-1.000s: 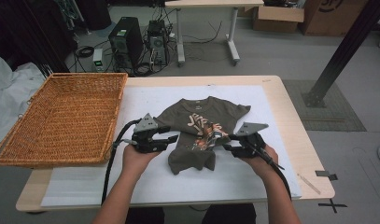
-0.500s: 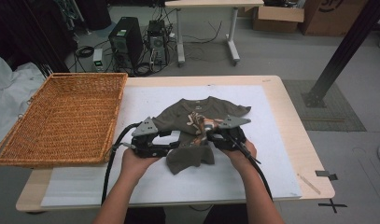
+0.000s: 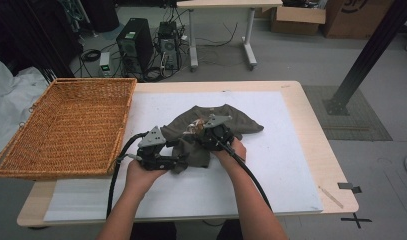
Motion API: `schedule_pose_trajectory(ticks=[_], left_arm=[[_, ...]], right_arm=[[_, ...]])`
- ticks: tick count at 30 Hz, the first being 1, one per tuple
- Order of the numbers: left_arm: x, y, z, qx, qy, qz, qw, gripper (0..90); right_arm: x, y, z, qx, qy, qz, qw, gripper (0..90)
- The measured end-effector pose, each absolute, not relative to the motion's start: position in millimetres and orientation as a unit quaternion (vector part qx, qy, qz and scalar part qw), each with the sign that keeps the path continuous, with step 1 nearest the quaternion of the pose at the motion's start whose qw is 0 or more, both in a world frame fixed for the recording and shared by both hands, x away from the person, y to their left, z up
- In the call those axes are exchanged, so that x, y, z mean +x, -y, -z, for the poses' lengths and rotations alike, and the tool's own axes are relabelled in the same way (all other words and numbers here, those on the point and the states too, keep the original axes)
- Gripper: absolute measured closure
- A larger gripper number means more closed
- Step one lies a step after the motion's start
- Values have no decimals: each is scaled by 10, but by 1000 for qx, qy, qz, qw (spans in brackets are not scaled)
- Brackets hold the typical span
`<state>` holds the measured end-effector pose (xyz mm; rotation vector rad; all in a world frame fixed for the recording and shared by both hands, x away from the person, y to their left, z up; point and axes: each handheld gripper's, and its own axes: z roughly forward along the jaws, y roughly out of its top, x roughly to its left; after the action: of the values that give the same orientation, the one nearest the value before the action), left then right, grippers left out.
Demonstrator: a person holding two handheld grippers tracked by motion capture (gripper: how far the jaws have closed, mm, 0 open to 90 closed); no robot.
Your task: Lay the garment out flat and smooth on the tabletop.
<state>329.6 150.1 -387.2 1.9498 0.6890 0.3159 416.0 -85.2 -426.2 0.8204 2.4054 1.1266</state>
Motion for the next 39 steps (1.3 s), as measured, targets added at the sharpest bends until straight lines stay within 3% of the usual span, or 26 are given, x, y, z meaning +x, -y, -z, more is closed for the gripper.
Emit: schedule_pose_trajectory(ticks=[4,11,14,15,17,21,30,35,37,39], left_arm=[[3324,-1566,3893,802,-296,-132,502,379],[3329,-1617,3935,797,-306,-136,502,381],[3296,-1625,3960,798,-308,-139,498,382],[3284,-1629,3972,797,-311,-138,499,382],[3258,-1645,3991,796,-316,-138,498,383],[3169,-1673,4011,793,-323,-140,496,382],[2891,-1565,4045,795,-331,-136,490,381],[2806,-1417,4104,800,-332,-126,483,376],[2822,-1349,4131,803,-333,-120,480,373],[2854,-1256,4166,811,-332,-116,468,370]], right_arm=[[4056,1072,4151,307,-827,-436,175,521],[3830,1313,4297,320,-834,-434,116,542],[3803,1163,4461,304,-860,-404,69,686],[3769,1122,4473,293,-858,-415,75,828],[3711,1058,4451,277,-864,-410,90,878],[3578,1257,4328,286,-853,-424,103,885],[2814,2500,3919,362,-822,-400,183,884],[2428,2761,4091,377,-823,-383,183,875],[2339,2739,4241,377,-820,-392,180,837],[2312,2729,4302,383,-806,-410,189,729]])
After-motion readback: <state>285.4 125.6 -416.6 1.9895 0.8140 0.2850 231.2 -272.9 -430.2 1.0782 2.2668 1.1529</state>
